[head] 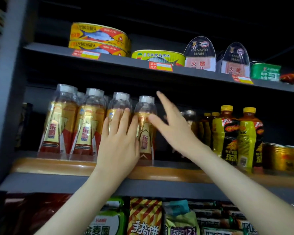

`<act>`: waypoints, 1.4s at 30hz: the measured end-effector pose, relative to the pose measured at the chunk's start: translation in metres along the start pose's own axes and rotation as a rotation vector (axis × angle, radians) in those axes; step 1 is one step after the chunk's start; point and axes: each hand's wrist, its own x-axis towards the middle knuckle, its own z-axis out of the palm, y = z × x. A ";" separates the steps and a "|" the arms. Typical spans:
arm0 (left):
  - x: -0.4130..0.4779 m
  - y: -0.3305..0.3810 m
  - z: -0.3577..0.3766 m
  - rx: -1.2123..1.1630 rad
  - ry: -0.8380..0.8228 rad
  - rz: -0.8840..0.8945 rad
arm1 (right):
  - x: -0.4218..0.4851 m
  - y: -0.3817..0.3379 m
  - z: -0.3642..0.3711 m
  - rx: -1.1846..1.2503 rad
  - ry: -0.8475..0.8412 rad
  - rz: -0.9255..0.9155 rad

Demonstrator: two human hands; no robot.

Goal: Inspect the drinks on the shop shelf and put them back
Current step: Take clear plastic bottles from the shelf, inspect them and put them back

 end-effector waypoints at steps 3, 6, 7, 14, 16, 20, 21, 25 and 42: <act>-0.003 -0.005 0.001 -0.053 -0.016 0.024 | -0.008 -0.013 0.020 -0.058 -0.223 0.085; -0.004 -0.009 -0.002 -0.131 -0.037 0.035 | -0.004 -0.013 0.031 -0.068 -0.237 0.102; -0.004 -0.010 -0.004 -0.154 -0.045 0.038 | -0.003 -0.013 0.032 -0.040 -0.225 0.101; -0.007 -0.017 -0.002 -0.177 -0.077 0.052 | -0.031 -0.023 0.023 -0.062 0.002 -0.016; -0.007 -0.014 -0.005 -0.223 -0.068 0.040 | -0.043 -0.027 0.013 -0.197 0.089 -0.130; -0.009 0.009 -0.027 -0.436 -0.073 0.050 | -0.058 -0.037 -0.013 -0.261 0.279 -0.279; -0.009 0.018 -0.035 -0.505 -0.094 0.060 | -0.062 -0.040 -0.021 -0.234 0.298 -0.287; -0.011 0.063 -0.070 -0.867 -0.230 0.020 | -0.102 -0.054 -0.049 -0.137 0.255 -0.266; -0.345 0.240 -0.179 -0.933 -1.108 -0.499 | -0.454 -0.012 -0.094 0.696 -0.532 0.533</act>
